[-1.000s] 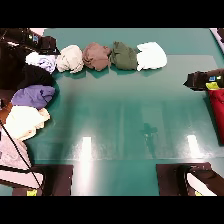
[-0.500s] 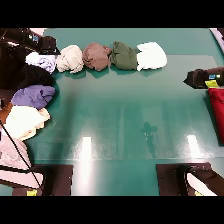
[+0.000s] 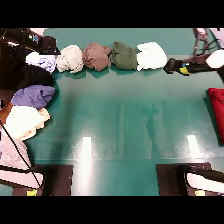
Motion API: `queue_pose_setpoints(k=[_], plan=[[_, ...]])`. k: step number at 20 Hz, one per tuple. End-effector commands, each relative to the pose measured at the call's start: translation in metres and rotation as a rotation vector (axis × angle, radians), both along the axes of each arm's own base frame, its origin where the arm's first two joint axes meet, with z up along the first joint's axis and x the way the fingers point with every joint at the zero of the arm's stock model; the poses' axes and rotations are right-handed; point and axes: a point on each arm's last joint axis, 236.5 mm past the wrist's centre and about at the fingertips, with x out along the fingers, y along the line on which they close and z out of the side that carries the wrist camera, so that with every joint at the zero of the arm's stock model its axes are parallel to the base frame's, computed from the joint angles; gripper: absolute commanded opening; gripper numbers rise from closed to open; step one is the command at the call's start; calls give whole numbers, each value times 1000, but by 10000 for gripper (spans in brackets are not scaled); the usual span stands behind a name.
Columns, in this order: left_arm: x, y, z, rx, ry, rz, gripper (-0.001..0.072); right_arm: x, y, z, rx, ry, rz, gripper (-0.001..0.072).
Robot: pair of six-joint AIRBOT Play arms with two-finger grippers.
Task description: Fold the shirts.
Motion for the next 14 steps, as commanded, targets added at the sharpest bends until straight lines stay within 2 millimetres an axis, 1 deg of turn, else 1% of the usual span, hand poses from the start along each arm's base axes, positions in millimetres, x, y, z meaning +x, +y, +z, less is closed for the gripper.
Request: queue_pose_setpoints(k=[1,2,4,6,8,10,12,13,14], plan=[[-1,0,0,1,0,-1,23,64,-1,-49,3,-17,-26,614],[-1,0,0,1,3,-2,23,77,0,-62,3,-10,-29,613],[-4,0,-1,4,14,-7,23,101,-1,-78,13,-25,-47,613],[-6,0,-3,7,25,-12,23,125,-1,-84,35,-58,-77,613],[-5,0,-2,6,21,-10,23,144,-1,-88,42,-85,-84,613],[-5,0,-2,6,22,-11,23,157,0,-95,44,-88,-83,612],[-6,0,-3,6,23,-11,23,166,1,-102,58,-81,-95,611],[-6,0,-3,6,24,-12,23,169,1,-105,61,-81,-97,565],[-6,0,-3,7,25,-12,23,170,2,-107,60,-75,-95,460]])
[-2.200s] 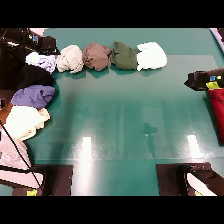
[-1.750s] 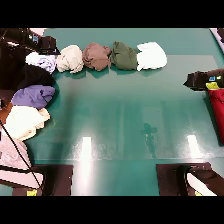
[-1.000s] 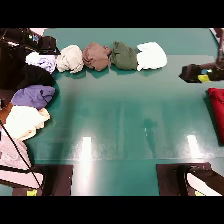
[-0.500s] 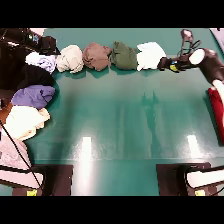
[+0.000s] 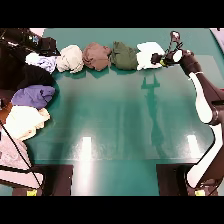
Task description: Fold the shirts.
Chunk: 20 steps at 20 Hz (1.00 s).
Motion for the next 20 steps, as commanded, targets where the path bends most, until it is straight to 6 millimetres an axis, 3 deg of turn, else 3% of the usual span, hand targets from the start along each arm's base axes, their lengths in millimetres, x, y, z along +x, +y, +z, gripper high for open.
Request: queue_pose_setpoints(k=[1,2,4,7,9,11,14,16,18,20], plan=[[-1,0,0,2,3,-3,23,9,1,-10,10,16,-4,195],[-2,0,0,3,7,-4,23,8,1,-5,-7,13,12,22],[-2,0,0,2,6,-4,23,8,1,28,-56,-45,60,20],[-3,2,8,6,-15,4,22,-7,1,128,-143,-192,132,19],[-4,5,29,11,-80,21,22,-41,2,198,-170,-243,166,19],[-10,6,51,10,-138,28,22,-87,13,255,-162,-264,214,19],[-28,8,76,22,-184,25,23,-151,60,315,-84,-317,374,19],[-43,8,85,29,-181,12,23,-193,97,344,-9,-344,479,19],[-59,8,85,42,-151,-8,23,-227,127,365,20,-371,565,19],[-73,8,77,61,-94,-38,23,-256,153,370,24,-366,648,20]])
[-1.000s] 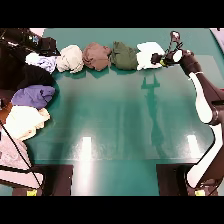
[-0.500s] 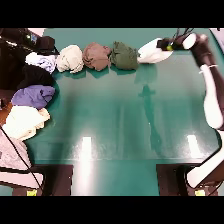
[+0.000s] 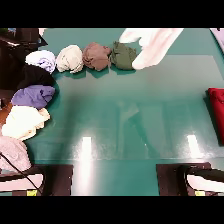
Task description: Fold the shirts.
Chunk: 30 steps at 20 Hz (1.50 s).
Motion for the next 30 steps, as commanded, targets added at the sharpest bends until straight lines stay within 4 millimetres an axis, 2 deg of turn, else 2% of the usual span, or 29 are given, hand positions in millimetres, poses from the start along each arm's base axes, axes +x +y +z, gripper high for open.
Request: queue_pose_setpoints(k=[1,2,4,7,9,11,13,14,15,16,17,18,19,21,24,26,28,30], plan=[[-29,1,-8,35,86,-42,23,-64,49,14,-4,24,181,20],[-32,1,-10,39,101,-47,23,-75,61,6,-17,60,218,20],[-33,1,-11,40,105,-48,23,-87,81,-24,-47,162,268,20],[-37,1,-13,45,124,-55,23,-99,112,-90,-78,308,325,20],[-41,2,-16,50,144,-62,23,-99,130,-129,-72,354,329,20],[-42,1,-19,48,156,-64,23,-92,143,-154,-48,357,307,21],[-42,1,-31,45,189,-65,23,-93,147,-176,-44,382,298,34],[-43,-2,-40,33,214,-72,24,-96,145,-186,-59,406,298,224],[-44,-8,-49,11,242,-85,26,-98,141,-195,-72,433,297,531],[-46,-18,-58,-33,272,-106,272,-99,134,-200,-83,459,292,583],[-47,-29,-68,-89,304,-126,568,-98,124,-200,-87,473,280,583],[-49,-41,-79,-147,343,-140,610,-95,113,-197,-85,478,261,580],[-53,-51,-93,-184,385,-152,610,-91,99,-191,-79,475,235,576],[-66,-73,-132,-210,486,-172,610,-85,68,-174,-62,456,176,575],[-96,-116,-208,-199,604,-194,610,-77,25,-149,-33,412,84,575],[-122,-142,-257,-179,653,-195,610,-75,4,-136,-18,384,36,575],[-145,-164,-287,-211,696,-180,610,-73,-12,-126,-7,360,-2,574],[-158,-178,-305,-255,719,-145,610,-73,-19,-121,-2,348,-19,575]])
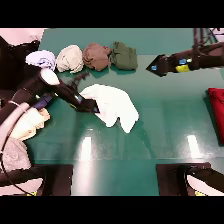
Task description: Fold the shirts.
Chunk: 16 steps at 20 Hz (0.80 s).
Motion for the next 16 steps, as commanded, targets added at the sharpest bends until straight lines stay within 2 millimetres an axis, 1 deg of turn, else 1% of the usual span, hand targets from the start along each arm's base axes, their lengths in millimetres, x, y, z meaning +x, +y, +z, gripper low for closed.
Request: queue_pose_setpoints(k=[1,2,6,7,10,12,13,14,15,16], plan=[[-23,-26,-46,-24,34,83,610,-1,-18,11,3,-23,-41,575],[-21,-27,-51,-29,34,110,610,-1,-18,10,2,-19,-39,575],[1,-31,-51,-54,-18,193,610,-6,-9,9,0,-15,-13,574],[3,-32,-51,-59,-15,204,609,-6,-8,9,1,-13,-11,574],[2,-36,-62,-69,36,227,610,-7,-8,8,-1,-9,-9,574],[8,-38,-65,-78,36,258,603,-12,-8,5,-8,12,1,574],[11,-37,-66,-77,25,265,430,-15,-8,2,-15,28,9,574],[13,-38,-65,-82,14,267,175,-20,-9,-2,-26,52,20,574],[14,-39,-59,-96,-5,248,28,-27,-11,-8,-44,82,30,574],[15,-40,-53,-98,-24,220,23,-34,-13,-18,-64,120,41,574]])
